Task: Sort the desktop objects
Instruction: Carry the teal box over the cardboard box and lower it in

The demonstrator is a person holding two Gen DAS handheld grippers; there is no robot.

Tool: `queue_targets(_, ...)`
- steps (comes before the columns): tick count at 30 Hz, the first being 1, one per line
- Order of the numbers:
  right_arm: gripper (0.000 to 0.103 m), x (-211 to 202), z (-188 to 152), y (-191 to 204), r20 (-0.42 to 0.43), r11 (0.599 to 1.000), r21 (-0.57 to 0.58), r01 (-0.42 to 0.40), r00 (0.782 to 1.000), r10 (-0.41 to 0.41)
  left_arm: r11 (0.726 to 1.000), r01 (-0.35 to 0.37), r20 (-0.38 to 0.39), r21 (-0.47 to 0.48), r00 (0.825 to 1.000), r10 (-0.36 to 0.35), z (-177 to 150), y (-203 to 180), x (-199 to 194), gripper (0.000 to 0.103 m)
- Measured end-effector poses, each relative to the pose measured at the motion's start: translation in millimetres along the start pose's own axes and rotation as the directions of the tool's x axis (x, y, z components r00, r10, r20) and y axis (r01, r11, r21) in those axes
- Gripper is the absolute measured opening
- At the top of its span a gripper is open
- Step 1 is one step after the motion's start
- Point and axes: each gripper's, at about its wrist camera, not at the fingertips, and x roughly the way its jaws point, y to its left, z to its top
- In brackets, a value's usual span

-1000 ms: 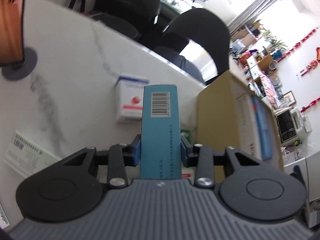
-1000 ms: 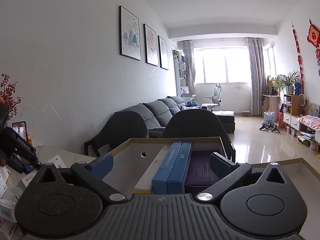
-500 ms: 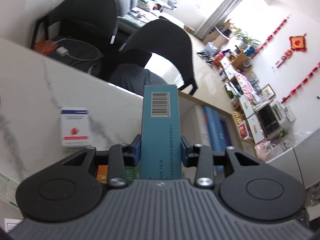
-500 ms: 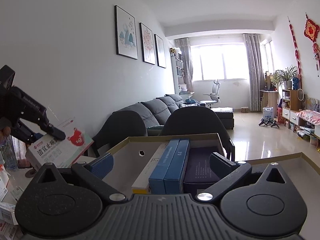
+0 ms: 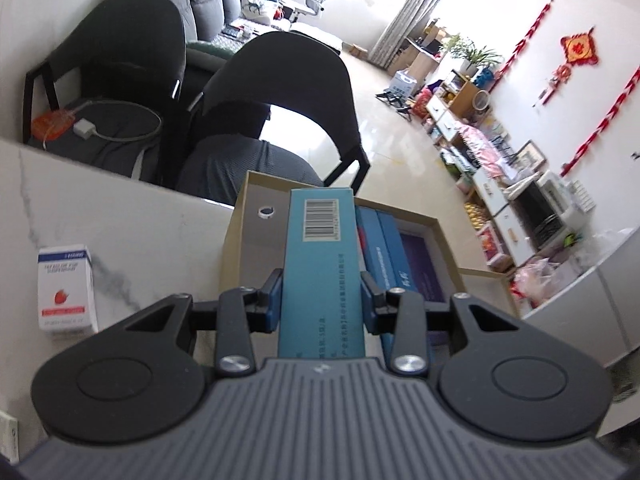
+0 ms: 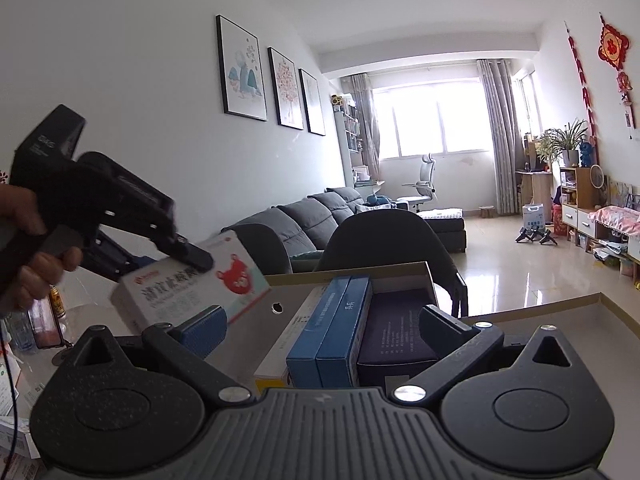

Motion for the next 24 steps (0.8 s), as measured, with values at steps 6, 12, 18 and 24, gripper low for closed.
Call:
queue_targets(6, 0.103, 1, -1, -4, -0.003, 1.000, 0.018, 0.007, 1.000, -0.007, 0.993, -0.100, 0.027, 0.060, 0.995, 0.099, -5, -17, 25, 0.035)
queue_targets(12, 0.103, 2, -1, -4, -0.007, 1.000, 0.020, 0.013, 1.000, -0.013, 0.987, -0.147, 0.030, 0.058, 0.989, 0.145, -8, -19, 43, 0.035)
queue_targets(18, 0.103, 4, -1, -4, -0.011, 1.000, 0.021, 0.020, 1.000, -0.019, 0.985, -0.169, 0.020, 0.045, 0.986, 0.168, -6, -17, 54, 0.035)
queue_targets(24, 0.103, 6, -1, -4, -0.015, 0.999, 0.022, 0.026, 1.000, -0.026, 0.978, -0.197, 0.028, 0.065, 0.980, 0.195, -6, -21, 60, 0.036)
